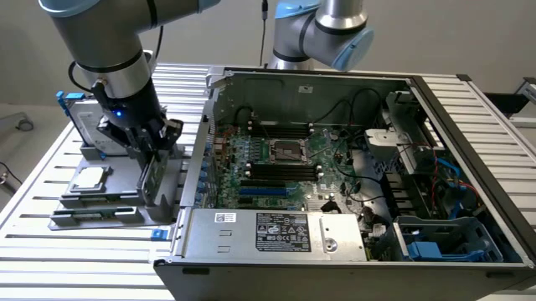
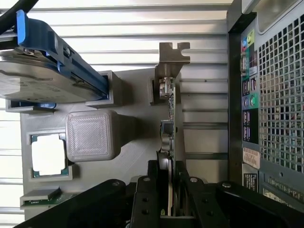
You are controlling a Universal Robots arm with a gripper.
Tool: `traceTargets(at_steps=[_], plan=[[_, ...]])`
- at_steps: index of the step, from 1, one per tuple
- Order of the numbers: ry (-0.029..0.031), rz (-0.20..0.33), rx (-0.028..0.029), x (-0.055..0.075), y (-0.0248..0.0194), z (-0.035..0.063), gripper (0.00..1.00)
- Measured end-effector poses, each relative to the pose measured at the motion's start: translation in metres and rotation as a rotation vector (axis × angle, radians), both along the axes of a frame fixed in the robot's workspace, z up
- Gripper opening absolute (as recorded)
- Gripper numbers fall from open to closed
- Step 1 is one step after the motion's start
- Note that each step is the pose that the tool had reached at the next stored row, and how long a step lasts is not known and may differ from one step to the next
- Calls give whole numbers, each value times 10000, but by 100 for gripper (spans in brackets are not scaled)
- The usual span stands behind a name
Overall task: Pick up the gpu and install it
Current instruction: 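Pick up the gpu and move the gpu toward the slot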
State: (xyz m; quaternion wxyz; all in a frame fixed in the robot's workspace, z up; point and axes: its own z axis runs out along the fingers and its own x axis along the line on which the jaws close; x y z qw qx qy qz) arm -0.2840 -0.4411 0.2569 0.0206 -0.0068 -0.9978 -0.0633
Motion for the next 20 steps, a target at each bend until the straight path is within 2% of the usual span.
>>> traceTargets(at_steps=[3, 5, 8, 10, 13, 20], plan=[[5, 0, -28, -1, 0, 2, 26], [20, -1, -68, 0, 1, 1, 26], [140, 0, -184, 0, 1, 1, 26], [195, 0, -249, 0, 0, 1, 26], [218, -1, -263, -1, 0, 1, 26], [227, 1, -289, 14, 1, 2, 26]])
